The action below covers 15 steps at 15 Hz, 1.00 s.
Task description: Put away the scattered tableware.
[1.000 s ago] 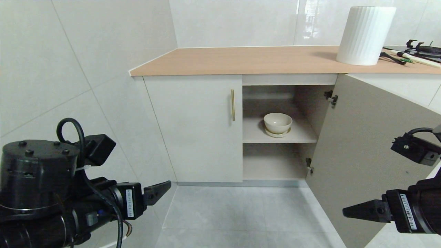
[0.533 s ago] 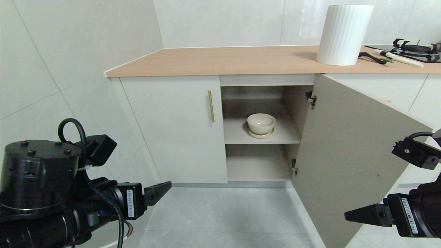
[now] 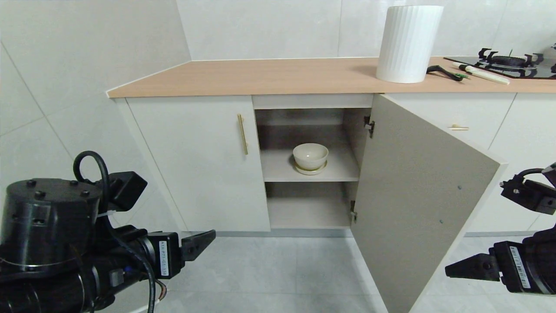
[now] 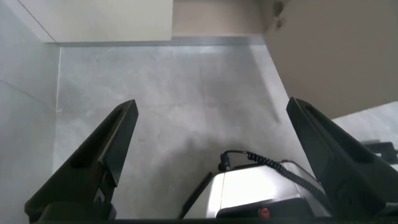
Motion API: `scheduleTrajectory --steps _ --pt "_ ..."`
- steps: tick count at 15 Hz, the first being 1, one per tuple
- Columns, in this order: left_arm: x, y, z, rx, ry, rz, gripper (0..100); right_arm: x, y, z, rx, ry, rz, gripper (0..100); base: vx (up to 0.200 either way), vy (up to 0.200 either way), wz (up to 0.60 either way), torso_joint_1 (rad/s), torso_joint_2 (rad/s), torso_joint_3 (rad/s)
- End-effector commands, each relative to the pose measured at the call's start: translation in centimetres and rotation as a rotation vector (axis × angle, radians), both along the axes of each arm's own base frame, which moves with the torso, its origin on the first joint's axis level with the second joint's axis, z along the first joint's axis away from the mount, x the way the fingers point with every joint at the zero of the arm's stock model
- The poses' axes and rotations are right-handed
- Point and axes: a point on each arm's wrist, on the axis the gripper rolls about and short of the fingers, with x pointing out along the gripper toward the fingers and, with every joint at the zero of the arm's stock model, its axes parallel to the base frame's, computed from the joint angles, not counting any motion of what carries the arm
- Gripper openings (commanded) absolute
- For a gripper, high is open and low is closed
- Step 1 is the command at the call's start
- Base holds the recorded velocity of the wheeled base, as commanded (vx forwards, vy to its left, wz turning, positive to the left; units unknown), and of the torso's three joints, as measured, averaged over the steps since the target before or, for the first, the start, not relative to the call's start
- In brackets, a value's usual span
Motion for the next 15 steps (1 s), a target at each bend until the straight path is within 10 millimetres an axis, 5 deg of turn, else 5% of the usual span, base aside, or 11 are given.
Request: scheduleTrajectory --steps 1,10,15 --pt "0.0 0.0 -0.1 0.001 0.002 0.0 100 1.9 -2.0 -0.6 -0.052 0.023 -0.089 100 0.0 0.0 0.0 0.0 0.0 0.0" --pt "0.0 0.0 -0.2 0.004 0.007 -0.001 100 4.6 -9.9 0.3 -0.156 -0.041 -0.36 100 0.0 0.0 0.0 0.0 0.0 0.0" --pt "0.0 0.0 -0.1 0.001 0.005 -0.004 100 8.3 -11.0 -1.5 -0.113 -0.086 -0.461 100 0.0 0.0 0.0 0.0 0.0 0.0"
